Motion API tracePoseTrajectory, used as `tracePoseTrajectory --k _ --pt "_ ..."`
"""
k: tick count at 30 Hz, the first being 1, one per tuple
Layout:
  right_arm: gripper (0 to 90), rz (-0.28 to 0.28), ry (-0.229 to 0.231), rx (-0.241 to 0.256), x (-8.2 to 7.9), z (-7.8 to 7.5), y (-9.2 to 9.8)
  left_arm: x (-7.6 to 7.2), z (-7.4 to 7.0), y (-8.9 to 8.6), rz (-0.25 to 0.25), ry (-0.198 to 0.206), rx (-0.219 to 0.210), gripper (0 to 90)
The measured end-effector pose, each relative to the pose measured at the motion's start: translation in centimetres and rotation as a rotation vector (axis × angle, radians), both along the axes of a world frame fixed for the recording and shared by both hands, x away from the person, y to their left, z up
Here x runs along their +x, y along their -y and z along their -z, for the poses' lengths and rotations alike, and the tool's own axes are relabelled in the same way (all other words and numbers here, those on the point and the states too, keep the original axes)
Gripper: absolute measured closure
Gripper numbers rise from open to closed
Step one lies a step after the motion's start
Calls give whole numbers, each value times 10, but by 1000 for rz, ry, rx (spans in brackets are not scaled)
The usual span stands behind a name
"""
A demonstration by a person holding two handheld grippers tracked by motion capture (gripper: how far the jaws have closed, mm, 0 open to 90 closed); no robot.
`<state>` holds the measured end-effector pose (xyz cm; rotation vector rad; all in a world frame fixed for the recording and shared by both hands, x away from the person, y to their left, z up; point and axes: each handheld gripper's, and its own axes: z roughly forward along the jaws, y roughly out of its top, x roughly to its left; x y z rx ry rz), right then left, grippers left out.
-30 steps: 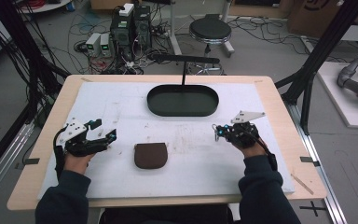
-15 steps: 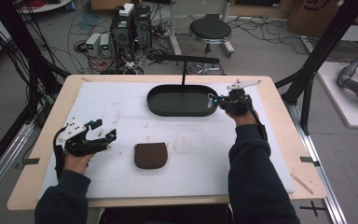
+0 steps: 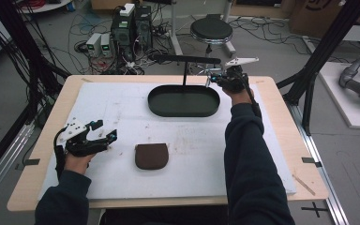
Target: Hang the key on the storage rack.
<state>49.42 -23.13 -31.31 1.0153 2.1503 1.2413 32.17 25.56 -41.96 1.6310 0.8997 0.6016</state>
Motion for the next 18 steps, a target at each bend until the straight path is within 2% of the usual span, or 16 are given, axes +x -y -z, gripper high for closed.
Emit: tracePoseTrajectory --k 2,3,7,10,12,18 --pt "900 10 8 25 5 -2 2 1 0 0 1 -2 1 256" --pt "900 13 31 42 8 -3 4 1 0 0 1 -2 1 256" --pt "900 57 29 66 17 0 12 2 1 0 1 -6 -2 256" --pt "900 87 14 102 23 6 19 2 1 1 4 -6 -1 258" --pt "900 90 13 136 26 8 20 2 2 1 5 -8 -5 258" --pt "899 113 26 186 35 17 20 2 2 0 4 -10 -5 258"
